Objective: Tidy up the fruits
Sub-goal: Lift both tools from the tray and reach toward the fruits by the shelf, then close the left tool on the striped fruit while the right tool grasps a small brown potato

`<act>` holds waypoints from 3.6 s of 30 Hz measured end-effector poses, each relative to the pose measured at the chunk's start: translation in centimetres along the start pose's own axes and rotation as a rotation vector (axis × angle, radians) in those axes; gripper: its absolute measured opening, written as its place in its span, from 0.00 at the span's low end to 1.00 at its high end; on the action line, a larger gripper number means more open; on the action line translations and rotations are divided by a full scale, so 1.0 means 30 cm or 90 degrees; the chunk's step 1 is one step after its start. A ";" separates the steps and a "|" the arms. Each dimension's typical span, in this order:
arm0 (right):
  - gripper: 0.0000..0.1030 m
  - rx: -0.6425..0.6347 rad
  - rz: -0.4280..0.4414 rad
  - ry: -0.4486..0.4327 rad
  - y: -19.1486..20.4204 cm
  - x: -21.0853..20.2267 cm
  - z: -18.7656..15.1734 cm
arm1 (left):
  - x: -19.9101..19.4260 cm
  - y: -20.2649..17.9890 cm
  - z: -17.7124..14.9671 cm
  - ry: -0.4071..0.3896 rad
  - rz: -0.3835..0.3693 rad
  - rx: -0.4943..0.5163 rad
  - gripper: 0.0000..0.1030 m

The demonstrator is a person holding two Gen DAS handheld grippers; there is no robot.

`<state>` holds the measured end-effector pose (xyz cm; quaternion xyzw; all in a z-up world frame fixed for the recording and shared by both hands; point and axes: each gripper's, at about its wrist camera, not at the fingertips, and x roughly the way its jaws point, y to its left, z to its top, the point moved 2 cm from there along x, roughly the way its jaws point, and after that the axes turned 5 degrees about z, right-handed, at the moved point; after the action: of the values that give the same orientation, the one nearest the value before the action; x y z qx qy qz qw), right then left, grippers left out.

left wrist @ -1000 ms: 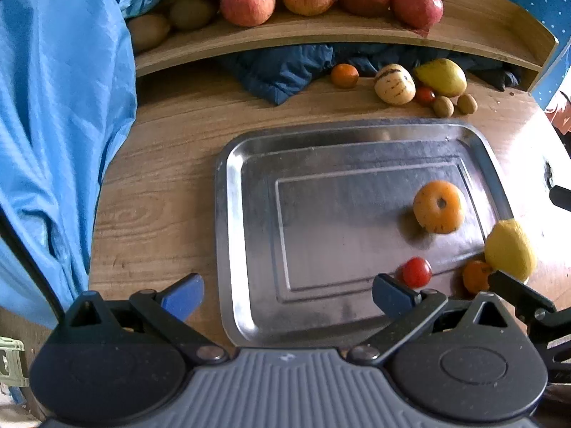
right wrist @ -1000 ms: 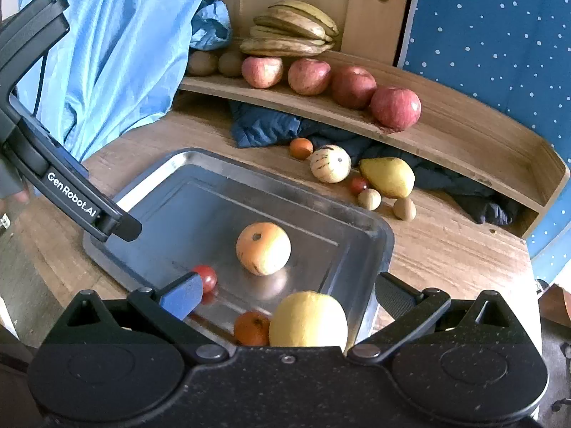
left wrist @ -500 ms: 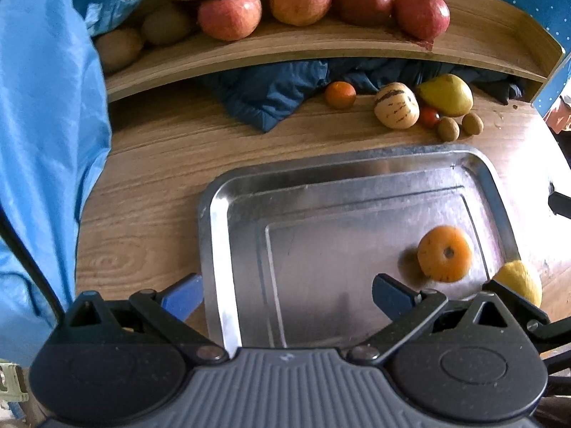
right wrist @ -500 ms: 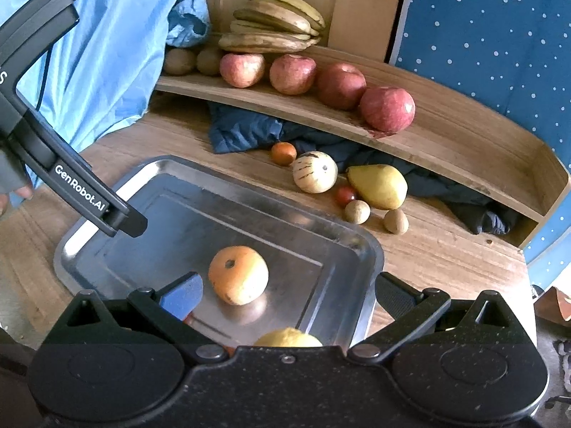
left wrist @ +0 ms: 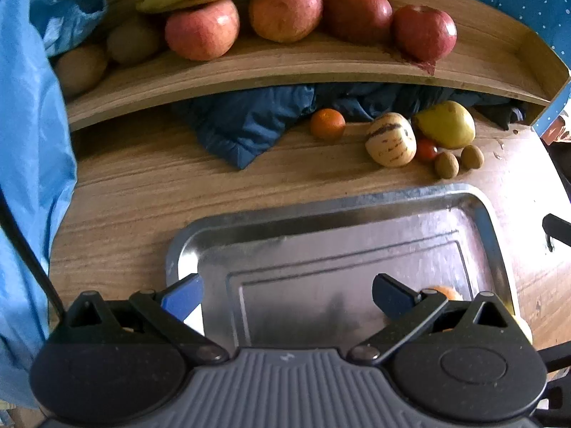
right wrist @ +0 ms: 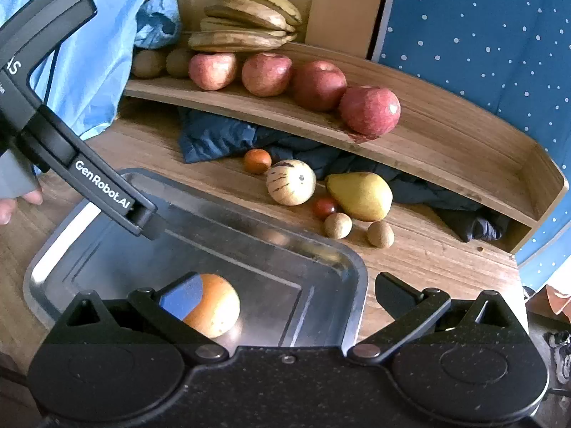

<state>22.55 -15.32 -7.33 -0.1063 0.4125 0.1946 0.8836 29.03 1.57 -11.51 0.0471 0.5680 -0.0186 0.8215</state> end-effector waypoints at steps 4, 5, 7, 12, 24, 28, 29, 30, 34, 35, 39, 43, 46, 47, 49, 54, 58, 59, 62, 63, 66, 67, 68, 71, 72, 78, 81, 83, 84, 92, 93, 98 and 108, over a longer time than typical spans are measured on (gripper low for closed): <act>0.99 0.007 -0.012 0.006 -0.023 0.025 0.015 | 0.028 -0.004 0.026 -0.002 -0.006 -0.003 1.00; 0.99 0.009 -0.014 0.008 -0.030 0.031 0.020 | 0.034 -0.005 0.033 -0.004 -0.006 -0.004 1.00; 0.99 0.011 -0.016 0.013 -0.040 0.045 0.027 | 0.045 -0.005 0.048 -0.011 -0.010 -0.005 1.00; 0.99 0.013 -0.017 0.026 -0.051 0.084 0.043 | 0.064 -0.012 0.095 -0.024 -0.023 -0.001 1.00; 0.99 0.062 -0.052 0.045 -0.131 0.170 0.076 | 0.106 -0.119 0.220 -0.036 -0.095 0.024 1.00; 0.99 0.080 -0.058 0.046 -0.161 0.194 0.084 | 0.122 -0.144 0.250 -0.039 -0.119 0.027 1.00; 0.99 0.088 -0.056 0.045 -0.168 0.200 0.086 | 0.126 -0.147 0.256 -0.039 -0.123 0.027 1.00; 0.98 0.097 -0.053 0.044 -0.175 0.206 0.088 | 0.128 -0.151 0.261 -0.039 -0.127 0.027 1.00; 0.91 0.121 -0.052 0.047 -0.192 0.231 0.092 | 0.143 -0.154 0.270 -0.036 -0.135 0.026 1.00; 0.91 0.125 -0.052 0.048 -0.195 0.238 0.092 | 0.145 -0.154 0.272 -0.035 -0.138 0.025 1.00; 0.86 0.133 -0.053 0.050 -0.199 0.261 0.100 | 0.160 -0.152 0.282 -0.032 -0.152 0.016 1.00; 0.80 0.144 -0.054 0.057 -0.206 0.281 0.106 | 0.169 -0.151 0.288 -0.033 -0.172 0.012 0.99; 0.78 0.156 -0.047 0.061 -0.212 0.293 0.108 | 0.180 -0.155 0.293 -0.029 -0.177 0.012 0.97; 0.77 0.163 -0.041 0.063 -0.214 0.296 0.107 | 0.182 -0.157 0.294 -0.028 -0.178 0.012 0.96; 0.75 0.172 -0.036 0.066 -0.218 0.303 0.106 | 0.187 -0.157 0.296 -0.025 -0.181 0.013 0.94; 0.69 0.181 -0.027 0.065 -0.222 0.316 0.110 | 0.194 -0.157 0.300 -0.022 -0.186 0.009 0.88; 0.62 0.181 -0.021 0.064 -0.221 0.322 0.119 | 0.196 -0.155 0.304 -0.023 -0.189 0.003 0.80; 0.61 0.181 -0.019 0.063 -0.221 0.324 0.121 | 0.196 -0.153 0.305 -0.024 -0.189 0.001 0.80; 0.56 0.181 -0.022 0.065 -0.222 0.331 0.126 | 0.194 -0.153 0.308 -0.030 -0.193 0.000 0.76; 0.54 0.180 -0.024 0.066 -0.220 0.328 0.123 | 0.195 -0.154 0.309 -0.029 -0.195 0.000 0.74; 0.49 0.180 -0.031 0.072 -0.221 0.339 0.123 | 0.199 -0.154 0.310 -0.029 -0.197 -0.003 0.70; 0.47 0.180 -0.031 0.073 -0.223 0.342 0.122 | 0.199 -0.153 0.310 -0.029 -0.198 -0.003 0.68; 0.47 0.180 -0.030 0.073 -0.224 0.345 0.121 | 0.199 -0.152 0.310 -0.029 -0.200 -0.004 0.67; 0.43 0.179 -0.029 0.076 -0.225 0.355 0.126 | 0.201 -0.154 0.311 -0.029 -0.207 -0.004 0.64; 0.42 0.179 -0.029 0.076 -0.226 0.356 0.126 | 0.201 -0.156 0.311 -0.030 -0.211 -0.003 0.64; 0.31 0.181 -0.024 0.078 -0.227 0.357 0.119 | 0.202 -0.160 0.313 -0.031 -0.223 0.000 0.56; 0.29 0.181 -0.022 0.078 -0.228 0.360 0.120 | 0.204 -0.161 0.312 -0.031 -0.230 0.000 0.51; 0.28 0.182 -0.022 0.078 -0.227 0.360 0.120 | 0.204 -0.163 0.310 -0.032 -0.232 0.001 0.50; 0.28 0.183 -0.022 0.078 -0.227 0.360 0.120 | 0.205 -0.163 0.310 -0.033 -0.232 0.001 0.50; 0.28 0.184 -0.020 0.074 -0.228 0.352 0.119 | 0.199 -0.158 0.305 -0.037 -0.237 -0.003 0.49; 0.28 0.185 -0.020 0.073 -0.228 0.350 0.119 | 0.195 -0.157 0.306 -0.039 -0.239 -0.004 0.49; 0.28 0.184 -0.020 0.069 -0.222 0.341 0.120 | 0.179 -0.152 0.299 -0.045 -0.238 -0.003 0.49; 0.28 0.189 -0.022 0.054 -0.220 0.305 0.111 | 0.152 -0.157 0.278 -0.050 -0.232 -0.005 0.48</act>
<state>33.02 -17.76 -12.08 0.0107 0.4719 0.1116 0.8745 38.00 -3.84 -13.12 -0.0608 0.5347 -0.1664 0.8263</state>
